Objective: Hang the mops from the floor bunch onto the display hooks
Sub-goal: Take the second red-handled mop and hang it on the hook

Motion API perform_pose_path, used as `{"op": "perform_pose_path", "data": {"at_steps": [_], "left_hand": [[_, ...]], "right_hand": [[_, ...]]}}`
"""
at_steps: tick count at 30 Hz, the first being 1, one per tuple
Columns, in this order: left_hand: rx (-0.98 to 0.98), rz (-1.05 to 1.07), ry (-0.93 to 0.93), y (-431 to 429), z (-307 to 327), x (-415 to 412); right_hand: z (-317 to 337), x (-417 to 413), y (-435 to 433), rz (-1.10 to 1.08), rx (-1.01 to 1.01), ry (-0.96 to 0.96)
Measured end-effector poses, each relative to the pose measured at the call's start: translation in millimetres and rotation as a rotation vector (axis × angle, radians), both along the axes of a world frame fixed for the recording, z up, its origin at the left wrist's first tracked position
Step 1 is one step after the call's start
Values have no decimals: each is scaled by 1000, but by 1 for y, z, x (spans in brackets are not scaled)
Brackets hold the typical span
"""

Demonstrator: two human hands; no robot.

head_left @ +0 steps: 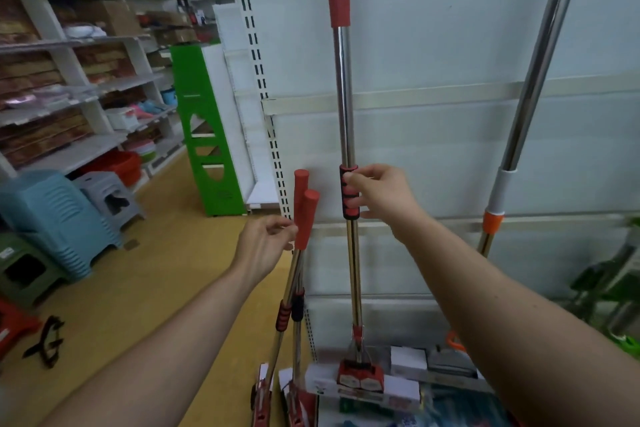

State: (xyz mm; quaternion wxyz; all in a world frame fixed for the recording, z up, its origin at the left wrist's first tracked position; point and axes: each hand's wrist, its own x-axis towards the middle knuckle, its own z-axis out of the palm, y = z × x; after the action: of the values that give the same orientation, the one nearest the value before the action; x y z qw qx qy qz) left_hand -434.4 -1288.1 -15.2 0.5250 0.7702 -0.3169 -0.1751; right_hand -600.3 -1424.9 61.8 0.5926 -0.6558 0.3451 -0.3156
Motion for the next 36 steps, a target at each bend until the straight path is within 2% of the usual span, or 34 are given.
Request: {"op": "perform_pose_path", "data": {"at_steps": [4,19,36], "left_hand": [[0,-31,63,-1,-18,19],[100,-405,6,-20,-68,134],[162,-510,66,-33,-93,163]], "right_hand": [[-19,18,12,-54,-31,71],[-76,114,63,-439,71,159],[-101,163,65,-514,130,259]]}}
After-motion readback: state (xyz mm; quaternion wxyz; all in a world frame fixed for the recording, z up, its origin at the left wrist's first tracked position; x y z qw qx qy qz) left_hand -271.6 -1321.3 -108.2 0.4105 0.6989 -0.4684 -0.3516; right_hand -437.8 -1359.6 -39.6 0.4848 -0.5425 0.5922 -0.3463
